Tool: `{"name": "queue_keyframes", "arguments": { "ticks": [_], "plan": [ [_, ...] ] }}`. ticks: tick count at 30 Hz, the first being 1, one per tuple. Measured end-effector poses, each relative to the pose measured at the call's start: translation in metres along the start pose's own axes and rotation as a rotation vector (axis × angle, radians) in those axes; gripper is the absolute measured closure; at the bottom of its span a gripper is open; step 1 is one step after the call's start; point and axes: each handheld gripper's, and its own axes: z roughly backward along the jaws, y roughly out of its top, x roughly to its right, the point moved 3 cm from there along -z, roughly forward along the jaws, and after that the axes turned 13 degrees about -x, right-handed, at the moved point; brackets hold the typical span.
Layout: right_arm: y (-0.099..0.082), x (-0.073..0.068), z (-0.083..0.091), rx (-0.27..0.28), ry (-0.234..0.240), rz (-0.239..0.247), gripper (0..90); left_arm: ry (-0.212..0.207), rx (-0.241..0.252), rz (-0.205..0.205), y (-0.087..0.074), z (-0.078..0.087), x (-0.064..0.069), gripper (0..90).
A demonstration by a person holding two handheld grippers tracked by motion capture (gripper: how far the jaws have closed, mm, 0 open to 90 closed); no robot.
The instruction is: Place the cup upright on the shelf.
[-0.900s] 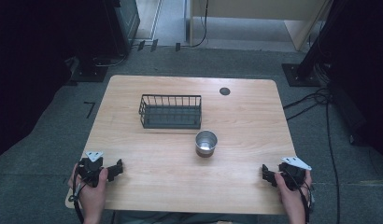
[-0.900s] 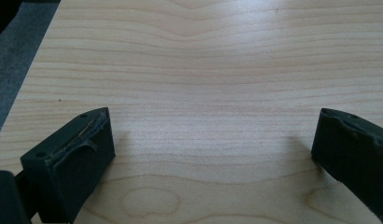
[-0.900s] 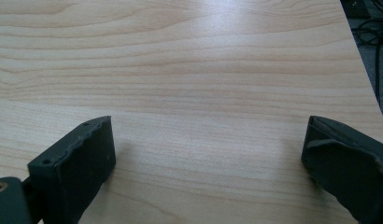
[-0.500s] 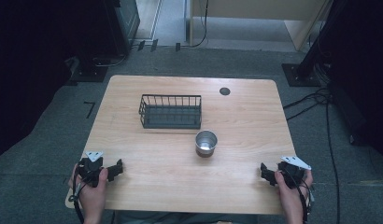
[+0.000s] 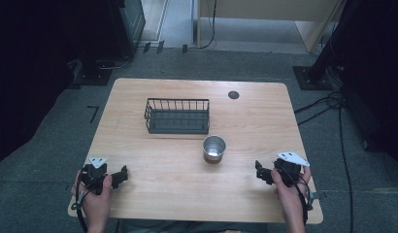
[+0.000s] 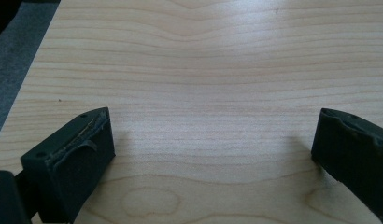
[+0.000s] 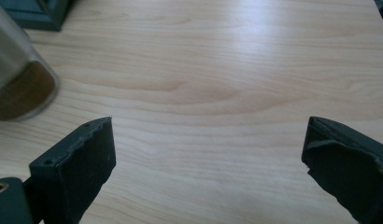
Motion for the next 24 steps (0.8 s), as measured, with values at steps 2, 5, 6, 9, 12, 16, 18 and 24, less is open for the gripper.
{"name": "queue_keyframes", "arguments": {
  "ticks": [2,5,6,9,12,16,18,24],
  "plan": [
    [0.004,-0.007,0.000,0.001,0.017,0.014,2.5,0.000,0.000,0.000,0.000,0.000,0.000,0.0],
    [0.012,-0.021,0.000,0.009,0.041,0.039,2.5,0.000,0.000,0.000,0.000,0.000,0.000,0.0],
    [0.012,-0.021,0.000,0.009,0.041,0.039,2.5,0.000,0.000,0.000,0.000,0.000,0.000,0.0],
    [0.017,-0.031,-0.001,0.014,0.061,0.055,2.5,0.000,0.000,0.000,0.000,0.000,0.000,0.0],
    [0.024,-0.045,-0.003,0.013,0.085,0.076,2.2,0.000,0.000,0.000,0.000,0.000,0.000,0.0],
    [0.029,-0.055,-0.004,0.016,0.102,0.097,2.1,0.000,0.000,0.000,0.000,0.000,0.000,0.0],
    [0.032,-0.061,-0.005,0.018,0.112,0.112,1.4,0.000,0.000,0.000,0.000,0.000,0.000,0.0],
    [0.037,-0.082,-0.008,0.014,0.149,0.142,0.0,0.000,0.000,0.000,0.000,0.000,0.000,0.0]
  ]
}}
